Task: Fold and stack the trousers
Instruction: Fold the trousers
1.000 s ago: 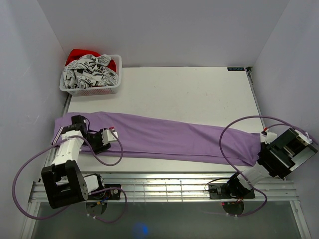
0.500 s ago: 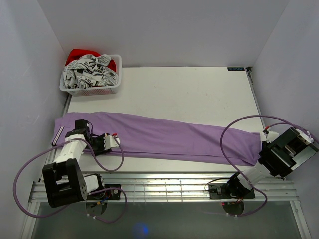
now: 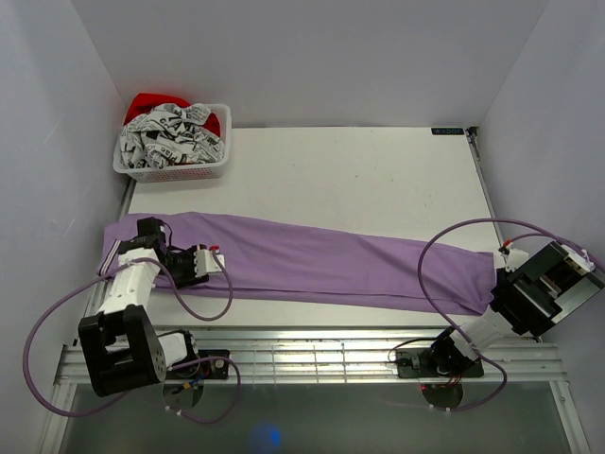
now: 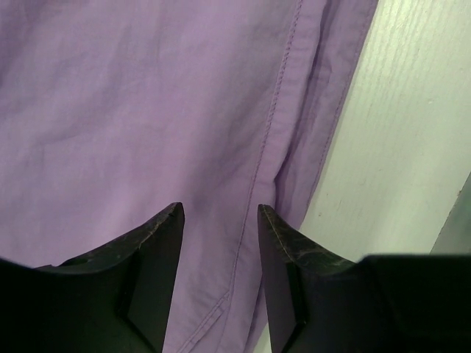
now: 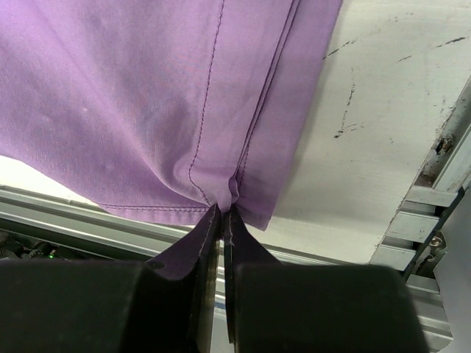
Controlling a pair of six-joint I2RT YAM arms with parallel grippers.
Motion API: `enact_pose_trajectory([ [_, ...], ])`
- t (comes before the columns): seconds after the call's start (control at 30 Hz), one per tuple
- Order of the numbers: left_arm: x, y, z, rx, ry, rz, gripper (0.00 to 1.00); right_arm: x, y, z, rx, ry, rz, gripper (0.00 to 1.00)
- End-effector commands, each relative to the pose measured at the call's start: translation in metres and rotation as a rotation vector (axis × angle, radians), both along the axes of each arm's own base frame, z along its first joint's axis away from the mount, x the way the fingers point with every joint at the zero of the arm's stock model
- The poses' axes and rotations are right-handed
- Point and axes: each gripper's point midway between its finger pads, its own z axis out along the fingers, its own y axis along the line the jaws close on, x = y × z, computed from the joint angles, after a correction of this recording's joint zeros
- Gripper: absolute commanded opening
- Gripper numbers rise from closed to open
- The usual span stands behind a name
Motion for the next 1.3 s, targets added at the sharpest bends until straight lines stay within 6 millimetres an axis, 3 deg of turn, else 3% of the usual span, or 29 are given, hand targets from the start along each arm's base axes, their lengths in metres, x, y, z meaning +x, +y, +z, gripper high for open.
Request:
enact_pose_trajectory([
  [0.0, -0.003, -0.007, 0.002, -0.031, -0.003, -0.028, 0.55, 0.007, -0.009, 0.003, -0.019, -0.022, -0.001, 0.08],
  [0.53, -0.01, -0.006, -0.025, -0.004, 0.031, -0.022, 0.51, 0.009, -0.014, 0.005, -0.027, -0.02, -0.006, 0.08],
  [0.77, -0.004, -0.003, -0.028, 0.016, 0.007, -0.021, 0.38, 0.009, -0.014, 0.004, -0.025, -0.017, -0.008, 0.08],
  [0.9, -0.004, -0.002, -0.028, 0.023, 0.006, -0.027, 0.26, 0.009, -0.014, 0.005, -0.023, -0.016, -0.011, 0.08],
  [1.03, 0.003, -0.002, -0.013, 0.022, -0.015, -0.021, 0.04, 0.014, -0.013, 0.01, -0.001, -0.028, -0.028, 0.08],
  [1.27, 0.013, -0.004, 0.029, -0.001, -0.069, 0.016, 0.0, 0.023, -0.015, 0.026, 0.008, -0.06, -0.028, 0.08],
])
